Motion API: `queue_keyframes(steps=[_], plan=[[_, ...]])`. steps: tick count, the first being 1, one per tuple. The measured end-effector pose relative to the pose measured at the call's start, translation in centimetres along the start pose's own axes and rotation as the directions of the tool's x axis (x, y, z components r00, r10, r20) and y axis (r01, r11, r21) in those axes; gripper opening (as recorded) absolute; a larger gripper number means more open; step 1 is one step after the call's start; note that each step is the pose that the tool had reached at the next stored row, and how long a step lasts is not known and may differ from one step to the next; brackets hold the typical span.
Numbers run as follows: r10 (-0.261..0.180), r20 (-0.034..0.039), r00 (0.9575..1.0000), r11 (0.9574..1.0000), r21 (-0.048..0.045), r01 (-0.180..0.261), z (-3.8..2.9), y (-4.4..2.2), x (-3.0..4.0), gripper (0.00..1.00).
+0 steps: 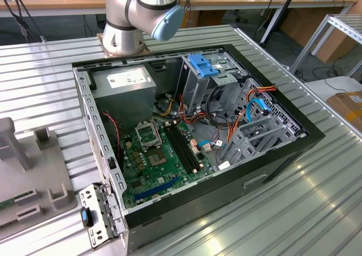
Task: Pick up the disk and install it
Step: 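Pick up the disk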
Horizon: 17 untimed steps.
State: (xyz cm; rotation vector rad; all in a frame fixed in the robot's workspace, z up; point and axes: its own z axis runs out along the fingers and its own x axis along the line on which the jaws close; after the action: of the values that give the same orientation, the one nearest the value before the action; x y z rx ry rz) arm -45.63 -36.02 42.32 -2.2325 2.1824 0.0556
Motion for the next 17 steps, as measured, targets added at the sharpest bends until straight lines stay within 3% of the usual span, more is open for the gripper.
queue_keyframes(steps=[1,6,9,17], plan=[[0.000,0.0000,1.0000,1.0000,0.0000,0.000,-0.26,0.00,-0.01,0.36],[0.000,0.0000,1.0000,1.0000,0.0000,0.000,-3.06,0.04,-0.12,0.36],[0.000,0.0000,1.0000,1.0000,0.0000,0.000,-5.16,0.06,-0.20,0.36],[0.000,-0.0001,1.0000,1.0000,0.0000,0.000,-7.49,0.08,-0.29,0.36]])
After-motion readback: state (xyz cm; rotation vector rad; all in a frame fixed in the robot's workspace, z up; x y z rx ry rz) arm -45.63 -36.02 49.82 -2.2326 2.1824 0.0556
